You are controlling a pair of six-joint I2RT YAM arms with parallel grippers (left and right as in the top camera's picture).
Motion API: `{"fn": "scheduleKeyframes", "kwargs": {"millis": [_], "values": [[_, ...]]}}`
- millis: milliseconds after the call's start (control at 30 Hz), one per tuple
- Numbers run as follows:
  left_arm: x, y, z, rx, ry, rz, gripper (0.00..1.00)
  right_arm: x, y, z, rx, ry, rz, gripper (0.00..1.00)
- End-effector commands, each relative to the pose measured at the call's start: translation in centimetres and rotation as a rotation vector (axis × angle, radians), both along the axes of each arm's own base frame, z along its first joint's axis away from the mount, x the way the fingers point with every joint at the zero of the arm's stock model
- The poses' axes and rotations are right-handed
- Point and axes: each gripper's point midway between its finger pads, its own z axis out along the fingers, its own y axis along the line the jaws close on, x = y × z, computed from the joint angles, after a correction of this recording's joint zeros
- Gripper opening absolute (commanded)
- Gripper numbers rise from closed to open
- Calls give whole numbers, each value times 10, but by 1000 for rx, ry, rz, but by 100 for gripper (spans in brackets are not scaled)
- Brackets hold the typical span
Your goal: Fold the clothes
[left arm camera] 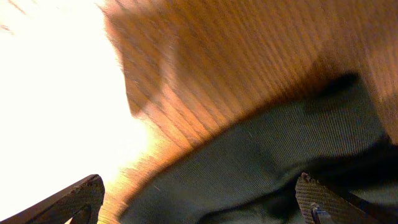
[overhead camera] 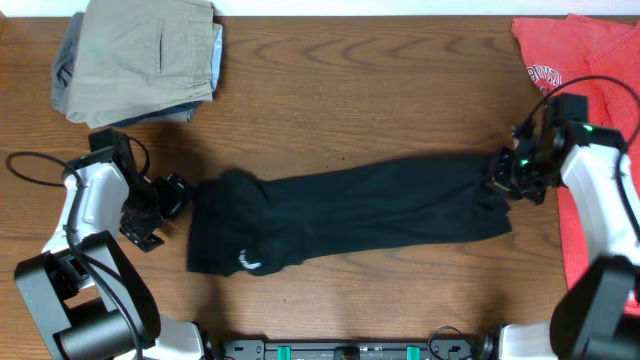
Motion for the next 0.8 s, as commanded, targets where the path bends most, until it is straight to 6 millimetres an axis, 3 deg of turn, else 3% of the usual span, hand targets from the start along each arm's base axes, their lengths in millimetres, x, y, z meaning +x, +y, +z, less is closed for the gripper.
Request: {"fn": "scheduleKeyframes", "kwargs": {"millis": [0,233,467,767], "values": [[4,-6,2,-3,-14,-37,100,2,2,21,-25,-64,15,1],[9,-12,2,2,-28,-64,100,2,39,25,-7,-77,103,1],[9,-13,2,2,-28,-70,100,16,82,28,14,-128,132,1],[9,-13,2,2,-28,-70,100,23,120,18,17,-131,127,1]]}}
